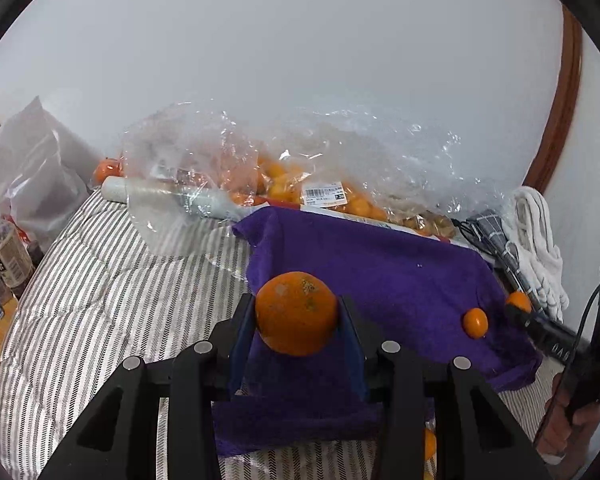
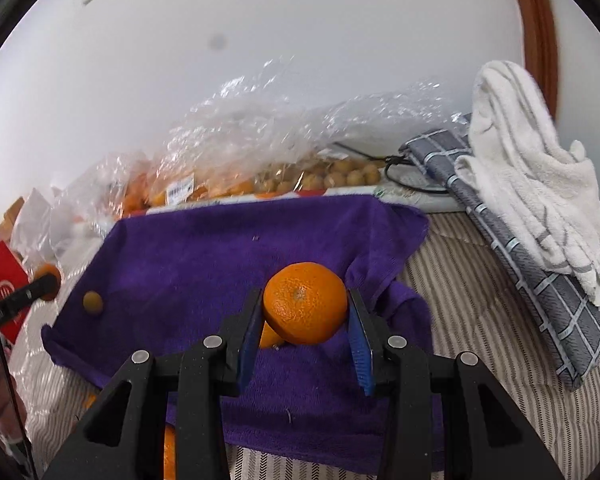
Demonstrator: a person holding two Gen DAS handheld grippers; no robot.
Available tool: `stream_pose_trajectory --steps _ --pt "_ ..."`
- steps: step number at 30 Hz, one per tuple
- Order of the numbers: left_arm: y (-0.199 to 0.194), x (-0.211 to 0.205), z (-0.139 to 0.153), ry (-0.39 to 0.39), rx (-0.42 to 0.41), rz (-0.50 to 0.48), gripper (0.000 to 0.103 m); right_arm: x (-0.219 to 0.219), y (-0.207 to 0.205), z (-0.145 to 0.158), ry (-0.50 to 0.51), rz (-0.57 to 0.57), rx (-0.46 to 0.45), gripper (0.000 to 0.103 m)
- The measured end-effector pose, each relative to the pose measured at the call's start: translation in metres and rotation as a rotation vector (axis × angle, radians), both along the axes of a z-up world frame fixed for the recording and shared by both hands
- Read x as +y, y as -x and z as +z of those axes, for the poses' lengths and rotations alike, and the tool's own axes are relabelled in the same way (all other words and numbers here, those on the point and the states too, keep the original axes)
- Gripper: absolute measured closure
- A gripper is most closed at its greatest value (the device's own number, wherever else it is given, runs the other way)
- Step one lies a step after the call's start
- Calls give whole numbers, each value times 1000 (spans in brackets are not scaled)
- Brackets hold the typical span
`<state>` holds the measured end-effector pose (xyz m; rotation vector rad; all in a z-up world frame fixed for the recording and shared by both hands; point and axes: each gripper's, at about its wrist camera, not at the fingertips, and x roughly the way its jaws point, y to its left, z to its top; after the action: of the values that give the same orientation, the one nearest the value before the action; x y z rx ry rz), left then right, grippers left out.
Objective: Organize fruits
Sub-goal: 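Carry the large orange with the right tool while the left tool carries its orange onto the towel, then open the right tool on the towel while the left tool releases its orange beside the yellow-green fruit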
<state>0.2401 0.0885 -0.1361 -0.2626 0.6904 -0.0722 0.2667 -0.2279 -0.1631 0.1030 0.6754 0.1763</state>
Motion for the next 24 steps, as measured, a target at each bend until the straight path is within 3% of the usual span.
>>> stream_pose_trajectory --steps 10,24 --pt "-5 -16 -12 12 55 -69 64 14 2 -13 99 24 35 63" --pt "-10 -40 -29 -20 130 -141 64 15 -3 -27 96 35 105 63"
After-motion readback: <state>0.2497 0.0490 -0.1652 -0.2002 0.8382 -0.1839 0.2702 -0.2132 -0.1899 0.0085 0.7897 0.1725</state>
